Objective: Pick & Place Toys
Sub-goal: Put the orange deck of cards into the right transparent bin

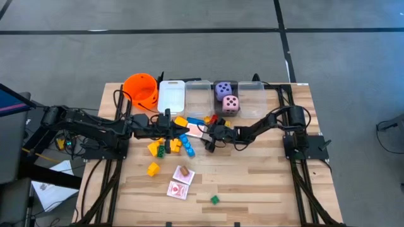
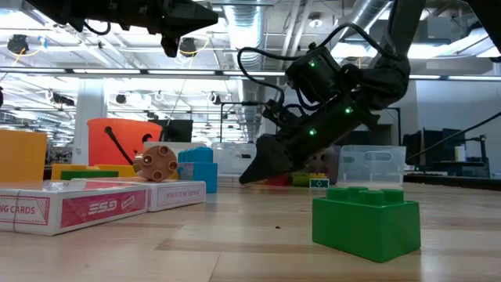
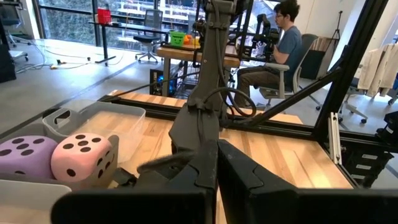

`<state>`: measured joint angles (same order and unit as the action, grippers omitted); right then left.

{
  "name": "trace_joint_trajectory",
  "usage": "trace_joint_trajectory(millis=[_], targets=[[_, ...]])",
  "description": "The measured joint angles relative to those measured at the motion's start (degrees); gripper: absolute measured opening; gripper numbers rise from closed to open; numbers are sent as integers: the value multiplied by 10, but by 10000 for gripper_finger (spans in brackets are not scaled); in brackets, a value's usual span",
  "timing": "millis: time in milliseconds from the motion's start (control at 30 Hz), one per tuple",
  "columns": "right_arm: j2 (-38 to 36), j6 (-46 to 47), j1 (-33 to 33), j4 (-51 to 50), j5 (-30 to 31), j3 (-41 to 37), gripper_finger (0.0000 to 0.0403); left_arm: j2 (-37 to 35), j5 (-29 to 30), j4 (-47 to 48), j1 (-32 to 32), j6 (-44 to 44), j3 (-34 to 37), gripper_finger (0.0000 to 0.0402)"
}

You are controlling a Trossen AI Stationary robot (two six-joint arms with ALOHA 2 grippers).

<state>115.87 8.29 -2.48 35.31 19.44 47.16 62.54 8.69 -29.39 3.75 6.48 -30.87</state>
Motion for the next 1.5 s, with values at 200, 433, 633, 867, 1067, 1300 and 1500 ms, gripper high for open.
trace_joint_trajectory(millis=[200, 433, 633, 867, 1067, 1300, 1500], targets=[[0, -19, -3, -8, 1, 0, 363, 0, 0, 0, 0, 0, 0, 0], [-2, -19, -16, -3, -32, 1, 363, 0, 0, 0, 0, 0, 0, 0], [-2, -36, -36, 5, -90, 1, 363, 0, 0, -1, 0, 0, 0, 0], [-3, -38, -45, 13, -134, 1, 363, 0, 0, -2, 0, 0, 0, 0], [-3, -38, -40, 9, -154, 2, 363, 0, 0, -2, 0, 0, 0, 0], [-3, -17, -39, 9, -151, 2, 363, 0, 0, -3, 0, 0, 0, 0], [-3, -7, -38, 9, -140, 2, 363, 0, 0, -13, 0, 0, 0, 0]])
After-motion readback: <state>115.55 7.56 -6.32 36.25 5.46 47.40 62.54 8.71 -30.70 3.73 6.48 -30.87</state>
